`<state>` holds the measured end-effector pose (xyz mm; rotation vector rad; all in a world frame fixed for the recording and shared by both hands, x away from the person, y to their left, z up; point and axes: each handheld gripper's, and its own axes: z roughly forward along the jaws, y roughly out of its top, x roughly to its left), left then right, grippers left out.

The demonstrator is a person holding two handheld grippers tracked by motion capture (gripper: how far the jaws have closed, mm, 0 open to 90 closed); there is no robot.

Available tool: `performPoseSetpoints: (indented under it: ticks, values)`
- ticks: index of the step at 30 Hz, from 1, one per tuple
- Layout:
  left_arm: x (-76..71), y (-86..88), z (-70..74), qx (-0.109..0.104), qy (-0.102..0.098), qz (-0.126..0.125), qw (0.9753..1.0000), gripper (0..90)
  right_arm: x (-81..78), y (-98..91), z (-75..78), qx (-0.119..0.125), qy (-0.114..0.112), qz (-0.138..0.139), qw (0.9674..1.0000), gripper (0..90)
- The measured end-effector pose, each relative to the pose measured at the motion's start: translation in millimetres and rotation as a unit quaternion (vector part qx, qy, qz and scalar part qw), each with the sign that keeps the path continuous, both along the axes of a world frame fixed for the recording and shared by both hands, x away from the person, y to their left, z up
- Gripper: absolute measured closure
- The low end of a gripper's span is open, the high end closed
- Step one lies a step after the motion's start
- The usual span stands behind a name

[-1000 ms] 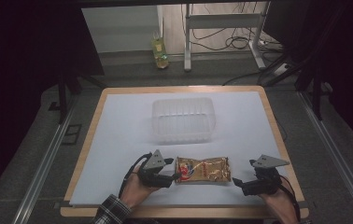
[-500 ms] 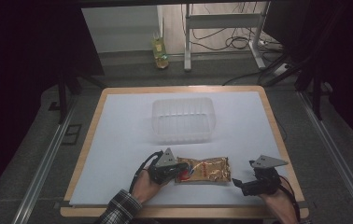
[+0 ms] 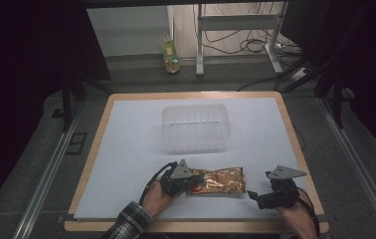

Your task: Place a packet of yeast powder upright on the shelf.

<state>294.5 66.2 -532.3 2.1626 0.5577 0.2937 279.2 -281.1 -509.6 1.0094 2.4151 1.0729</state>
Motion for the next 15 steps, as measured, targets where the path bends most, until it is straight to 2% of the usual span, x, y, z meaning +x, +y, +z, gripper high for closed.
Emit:
performPoseSetpoints:
  ticks: [2,8,15]
  values:
    - [-0.4,0.4,-0.4,-0.001,0.002,0.002,1.0,89.8,-0.2,0.1,0.0,-0.001,0.0,0.001,1.0,2.2]
    - [-4.6,2.4,-1.9,0.008,-0.011,0.009,0.9999,89.9,-0.3,-0.1,-0.1,-0.001,0.002,0.001,1.0,2.2]
    - [-5.8,7.7,-3.7,0.009,-0.003,0.016,0.9998,89.9,-0.6,0.2,0.0,-0.001,0.006,0.0,1.0,2.3]
